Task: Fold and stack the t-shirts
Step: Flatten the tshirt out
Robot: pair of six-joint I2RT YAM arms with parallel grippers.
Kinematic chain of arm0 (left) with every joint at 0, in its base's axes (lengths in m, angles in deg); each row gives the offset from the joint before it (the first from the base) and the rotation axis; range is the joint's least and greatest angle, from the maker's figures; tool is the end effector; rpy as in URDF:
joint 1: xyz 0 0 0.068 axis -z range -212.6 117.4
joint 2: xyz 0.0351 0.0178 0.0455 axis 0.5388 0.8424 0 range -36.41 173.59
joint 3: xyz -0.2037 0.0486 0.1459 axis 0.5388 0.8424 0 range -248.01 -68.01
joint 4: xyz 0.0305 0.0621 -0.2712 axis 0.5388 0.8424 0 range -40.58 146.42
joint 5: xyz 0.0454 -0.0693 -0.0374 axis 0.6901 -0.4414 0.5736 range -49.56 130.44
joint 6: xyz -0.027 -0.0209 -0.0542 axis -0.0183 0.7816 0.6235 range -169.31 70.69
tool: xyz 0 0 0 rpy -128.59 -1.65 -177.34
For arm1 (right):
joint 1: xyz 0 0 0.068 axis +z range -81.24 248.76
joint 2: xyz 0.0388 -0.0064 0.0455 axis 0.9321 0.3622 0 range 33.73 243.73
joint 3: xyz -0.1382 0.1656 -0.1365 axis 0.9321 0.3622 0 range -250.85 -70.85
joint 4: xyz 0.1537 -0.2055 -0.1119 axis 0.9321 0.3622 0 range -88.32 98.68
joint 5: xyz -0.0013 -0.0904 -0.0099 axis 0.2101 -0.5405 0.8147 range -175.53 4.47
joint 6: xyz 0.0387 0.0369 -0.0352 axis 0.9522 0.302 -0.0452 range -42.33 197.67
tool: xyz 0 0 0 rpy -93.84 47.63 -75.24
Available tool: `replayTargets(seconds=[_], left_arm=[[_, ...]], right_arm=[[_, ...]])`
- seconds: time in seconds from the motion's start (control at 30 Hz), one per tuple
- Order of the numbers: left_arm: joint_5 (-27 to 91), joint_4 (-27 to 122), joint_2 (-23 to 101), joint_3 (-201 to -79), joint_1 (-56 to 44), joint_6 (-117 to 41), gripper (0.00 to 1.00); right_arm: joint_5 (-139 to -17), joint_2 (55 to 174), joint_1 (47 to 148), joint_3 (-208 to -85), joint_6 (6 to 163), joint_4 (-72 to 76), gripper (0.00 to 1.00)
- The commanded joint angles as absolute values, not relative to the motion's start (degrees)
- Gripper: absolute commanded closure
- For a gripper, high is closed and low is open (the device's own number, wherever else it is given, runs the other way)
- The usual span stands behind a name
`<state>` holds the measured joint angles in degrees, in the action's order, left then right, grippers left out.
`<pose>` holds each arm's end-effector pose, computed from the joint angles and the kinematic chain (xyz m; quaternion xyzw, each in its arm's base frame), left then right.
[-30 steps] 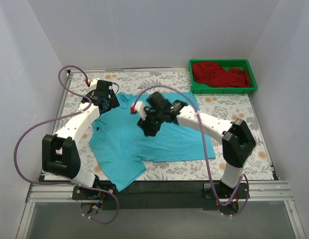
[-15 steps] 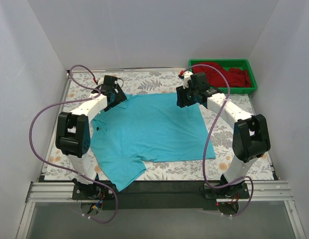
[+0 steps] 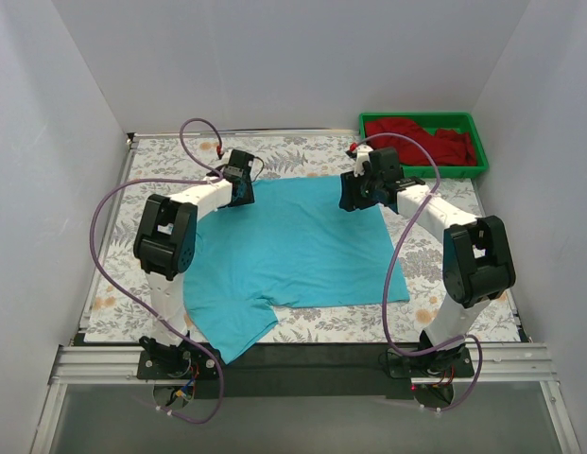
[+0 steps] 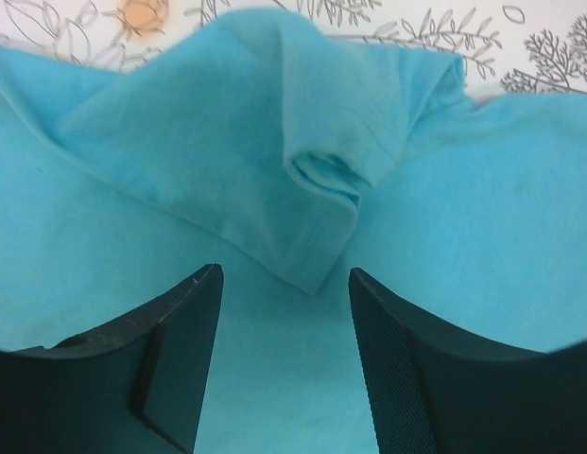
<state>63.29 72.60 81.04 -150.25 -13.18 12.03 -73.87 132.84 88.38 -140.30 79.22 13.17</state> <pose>0.4278 -0.1304 0.1261 -0.3877 0.8614 -0.0277 0.3269 0.3837 0.1473 0.1967 -0.1837 0.8880 0.1665 0.3874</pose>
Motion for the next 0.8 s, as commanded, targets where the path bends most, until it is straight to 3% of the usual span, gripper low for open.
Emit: replayTargets(seconds=[0.0,0.2,0.53,0.67,0.77], left_arm=[[68.5,70.8,81.1,-153.0,-13.3,7.7,0.48],[68.6,70.8,82.6,-154.1,-12.9,6.2,0.56],[66.2,71.0,82.9,-153.6,-11.8,5.5,0.52],[66.4,71.3,83.0,-153.8,-11.8,5.4,0.53],[66.7,71.2,83.1,-153.7,-11.7,5.4,0.59]], right_arm=[[-72.5,132.5,87.5,-139.5,79.4,10.0,0.52],[-72.0,132.5,86.9,-138.9,79.5,9.8,0.52],[-71.7,132.1,86.1,-137.6,79.6,9.4,0.52],[-71.5,132.1,85.8,-136.9,79.6,9.2,0.53],[-71.2,132.4,85.9,-136.9,79.7,9.2,0.53]])
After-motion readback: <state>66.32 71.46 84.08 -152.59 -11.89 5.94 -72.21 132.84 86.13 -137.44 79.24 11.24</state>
